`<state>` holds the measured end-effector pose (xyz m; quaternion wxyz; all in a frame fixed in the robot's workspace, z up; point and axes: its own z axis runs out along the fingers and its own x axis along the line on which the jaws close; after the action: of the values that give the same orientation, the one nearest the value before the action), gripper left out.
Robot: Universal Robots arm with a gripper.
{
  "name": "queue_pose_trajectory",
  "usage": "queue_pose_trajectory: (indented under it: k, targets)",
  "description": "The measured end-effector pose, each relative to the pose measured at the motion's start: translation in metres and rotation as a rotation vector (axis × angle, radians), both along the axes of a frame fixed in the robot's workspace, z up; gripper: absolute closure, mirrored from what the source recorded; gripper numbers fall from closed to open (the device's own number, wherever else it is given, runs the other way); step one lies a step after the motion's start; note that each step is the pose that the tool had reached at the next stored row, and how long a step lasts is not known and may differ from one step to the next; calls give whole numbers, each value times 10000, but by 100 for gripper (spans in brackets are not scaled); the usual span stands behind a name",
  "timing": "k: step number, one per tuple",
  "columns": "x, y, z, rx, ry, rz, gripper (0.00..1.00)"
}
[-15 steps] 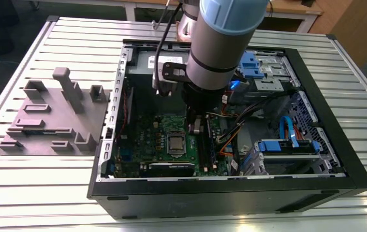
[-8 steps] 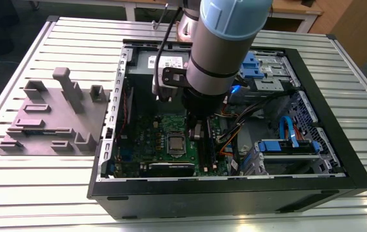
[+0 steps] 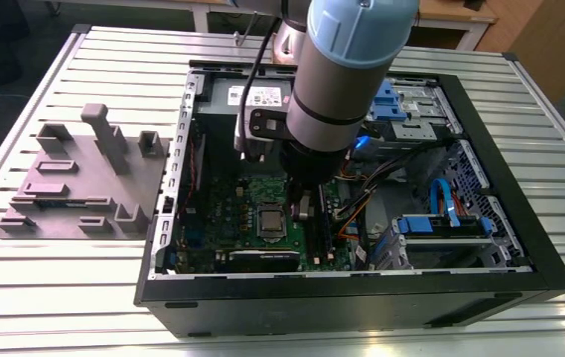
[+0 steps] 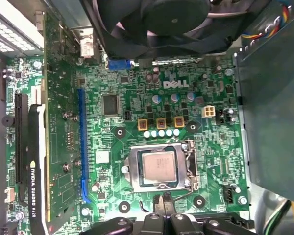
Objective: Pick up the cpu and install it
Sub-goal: 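Install the first cpu locking lever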
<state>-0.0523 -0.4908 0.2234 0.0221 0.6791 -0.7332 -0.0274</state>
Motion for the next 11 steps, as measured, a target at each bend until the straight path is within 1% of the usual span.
queue_pose_trajectory:
  k: [3, 4, 8, 11]
  targets:
    - [0, -10, -23, -75, 1, 22, 89]
    - [0, -18, -30, -87, 1, 28, 89]
    - [-1, -53, -63, -96, 0, 47, 89]
    - [0, -62, -96, -96, 0, 64, 89]
